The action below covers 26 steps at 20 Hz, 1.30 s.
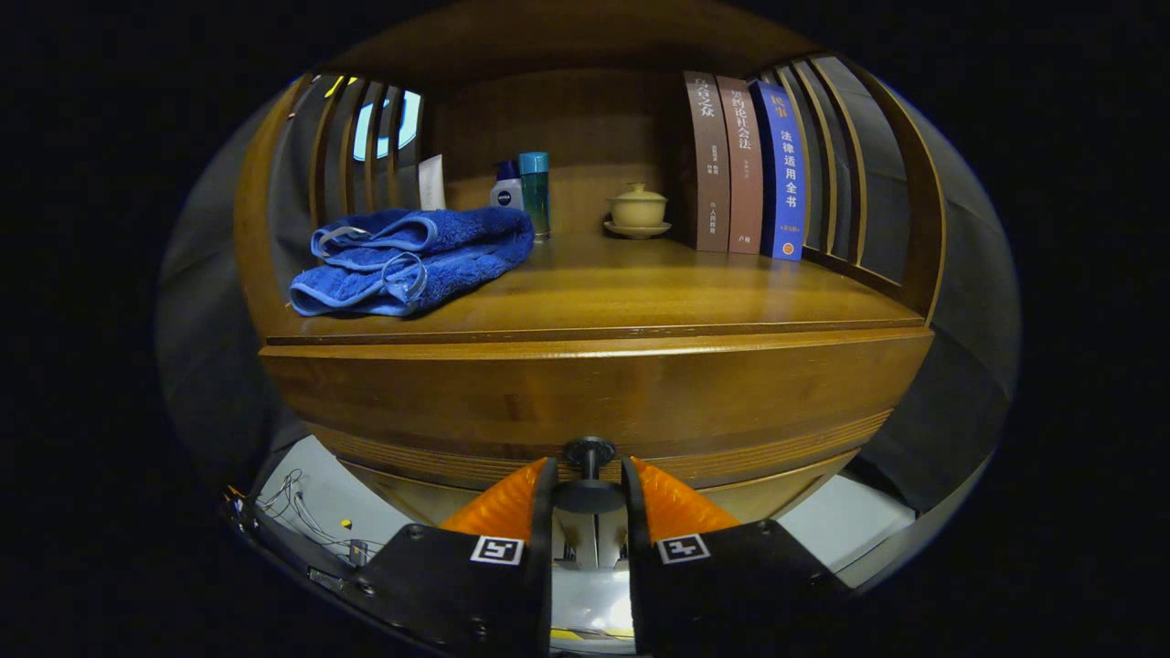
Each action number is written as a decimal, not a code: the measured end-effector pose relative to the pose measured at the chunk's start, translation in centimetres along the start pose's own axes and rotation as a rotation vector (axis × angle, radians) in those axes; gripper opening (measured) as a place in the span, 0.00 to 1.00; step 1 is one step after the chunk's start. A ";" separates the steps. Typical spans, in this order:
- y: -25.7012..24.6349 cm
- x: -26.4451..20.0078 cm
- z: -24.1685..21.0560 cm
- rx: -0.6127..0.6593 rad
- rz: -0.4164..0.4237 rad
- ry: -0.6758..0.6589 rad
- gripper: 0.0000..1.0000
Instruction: Pull open the drawer, take out the items inside it, and place them on the countertop above the cabinet.
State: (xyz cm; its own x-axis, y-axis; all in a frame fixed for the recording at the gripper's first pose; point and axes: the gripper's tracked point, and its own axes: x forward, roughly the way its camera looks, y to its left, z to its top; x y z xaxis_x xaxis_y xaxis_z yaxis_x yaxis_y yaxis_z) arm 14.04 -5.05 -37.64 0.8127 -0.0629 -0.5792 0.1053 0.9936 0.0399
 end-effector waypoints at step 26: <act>0.3 -14.8 -7.6 0.063 0.016 0.112 0.38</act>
State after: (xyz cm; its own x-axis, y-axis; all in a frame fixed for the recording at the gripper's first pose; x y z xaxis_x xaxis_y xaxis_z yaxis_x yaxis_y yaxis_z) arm -2.35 -3.14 -35.26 0.7458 -0.0326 -0.6654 0.1316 0.9863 0.0992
